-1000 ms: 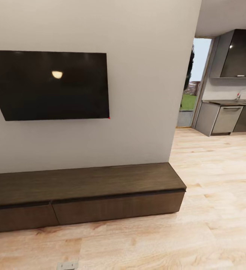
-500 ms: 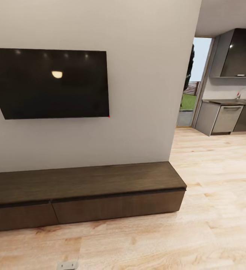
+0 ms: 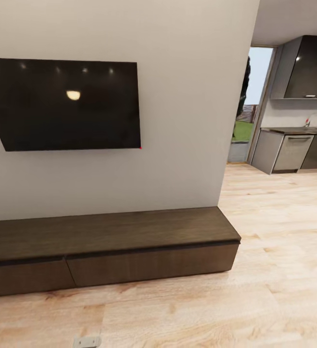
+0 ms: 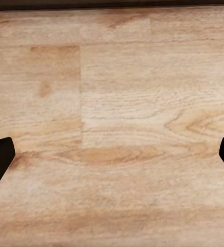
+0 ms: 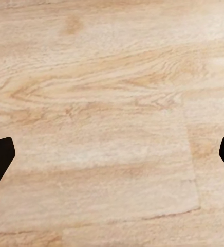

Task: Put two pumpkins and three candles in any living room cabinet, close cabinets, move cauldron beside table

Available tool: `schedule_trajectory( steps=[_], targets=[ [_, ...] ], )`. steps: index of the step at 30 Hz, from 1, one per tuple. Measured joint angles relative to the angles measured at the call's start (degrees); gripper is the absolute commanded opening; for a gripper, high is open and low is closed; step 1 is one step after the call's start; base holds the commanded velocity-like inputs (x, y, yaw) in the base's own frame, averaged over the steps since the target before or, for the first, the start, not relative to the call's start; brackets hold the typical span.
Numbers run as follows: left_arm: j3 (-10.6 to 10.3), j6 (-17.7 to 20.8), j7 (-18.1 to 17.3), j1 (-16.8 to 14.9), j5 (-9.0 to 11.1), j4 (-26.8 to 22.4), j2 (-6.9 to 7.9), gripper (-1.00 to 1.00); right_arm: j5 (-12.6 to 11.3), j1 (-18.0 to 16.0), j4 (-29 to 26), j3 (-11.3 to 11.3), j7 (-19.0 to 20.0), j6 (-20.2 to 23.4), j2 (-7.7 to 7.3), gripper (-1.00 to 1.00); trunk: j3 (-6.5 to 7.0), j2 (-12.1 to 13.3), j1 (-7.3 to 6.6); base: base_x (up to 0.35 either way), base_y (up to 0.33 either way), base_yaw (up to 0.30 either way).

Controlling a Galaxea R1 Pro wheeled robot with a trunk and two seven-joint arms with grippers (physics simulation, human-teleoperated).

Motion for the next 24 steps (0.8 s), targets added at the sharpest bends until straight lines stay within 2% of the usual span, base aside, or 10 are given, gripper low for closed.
schedule_trajectory(
  steps=[8, 15, 24],
  targets=[
    [-0.12, -0.01, 0.39, 0.00, -0.01, 0.00, -0.08, 1.00, 0.11, 0.00, -0.03, 0.07, -0.18, -0.34, 0.00, 1.00, 0.00, 0.00, 0.00, -0.001, 0.000, 0.000],
    [-0.21, -0.03, 0.54, 0.02, -0.31, 0.00, -0.16, 1.00, 0.16, 0.00, -0.03, 0.08, -0.20, -0.36, 0.00, 1.00, 0.00, 0.00, 0.01, -0.149, 0.000, 0.000],
    [-0.24, -0.01, 0.56, 0.04, -0.37, 0.01, -0.25, 1.00, 0.16, 0.01, -0.04, 0.38, -0.22, -0.42, 0.01, 1.00, 0.00, 0.00, 0.00, -0.033, -0.048, 0.000]
  ],
)
